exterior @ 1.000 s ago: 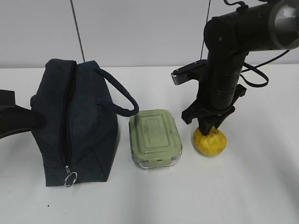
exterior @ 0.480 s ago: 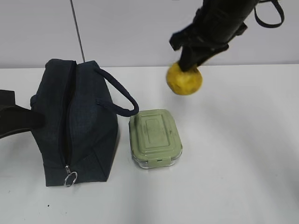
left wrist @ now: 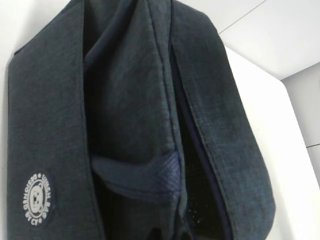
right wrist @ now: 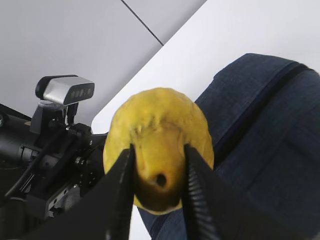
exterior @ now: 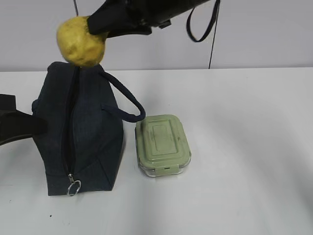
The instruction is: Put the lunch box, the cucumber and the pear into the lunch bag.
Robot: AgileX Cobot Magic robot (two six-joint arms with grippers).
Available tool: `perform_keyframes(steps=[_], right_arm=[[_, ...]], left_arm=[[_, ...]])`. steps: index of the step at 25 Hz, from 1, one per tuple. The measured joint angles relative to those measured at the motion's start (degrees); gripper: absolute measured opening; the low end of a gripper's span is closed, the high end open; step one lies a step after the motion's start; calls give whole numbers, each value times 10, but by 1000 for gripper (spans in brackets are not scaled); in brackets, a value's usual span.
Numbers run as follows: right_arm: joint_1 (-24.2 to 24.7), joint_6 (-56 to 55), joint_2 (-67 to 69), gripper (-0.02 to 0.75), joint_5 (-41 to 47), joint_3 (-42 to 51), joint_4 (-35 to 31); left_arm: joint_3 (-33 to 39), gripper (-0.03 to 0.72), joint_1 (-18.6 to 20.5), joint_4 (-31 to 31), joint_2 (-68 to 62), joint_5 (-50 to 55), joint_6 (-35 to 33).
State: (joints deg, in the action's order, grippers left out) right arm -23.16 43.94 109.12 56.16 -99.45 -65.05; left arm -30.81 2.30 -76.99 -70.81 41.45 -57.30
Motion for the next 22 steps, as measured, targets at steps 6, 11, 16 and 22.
perform_keyframes(steps=[6,11,16,22], right_arm=[[-41,45,77,217,-46,0,-31],[-47,50,120,232,-93,0,-14],[-47,50,127,354,-115,0,9],[-45,49,127,536,-85,-13,9]], left_arm=[[0,-15,0,0,0,0,0],[0,-15,0,-1,0,0,0],[0,-15,0,-1,0,0,0],[0,-15,0,-1,0,1,0]])
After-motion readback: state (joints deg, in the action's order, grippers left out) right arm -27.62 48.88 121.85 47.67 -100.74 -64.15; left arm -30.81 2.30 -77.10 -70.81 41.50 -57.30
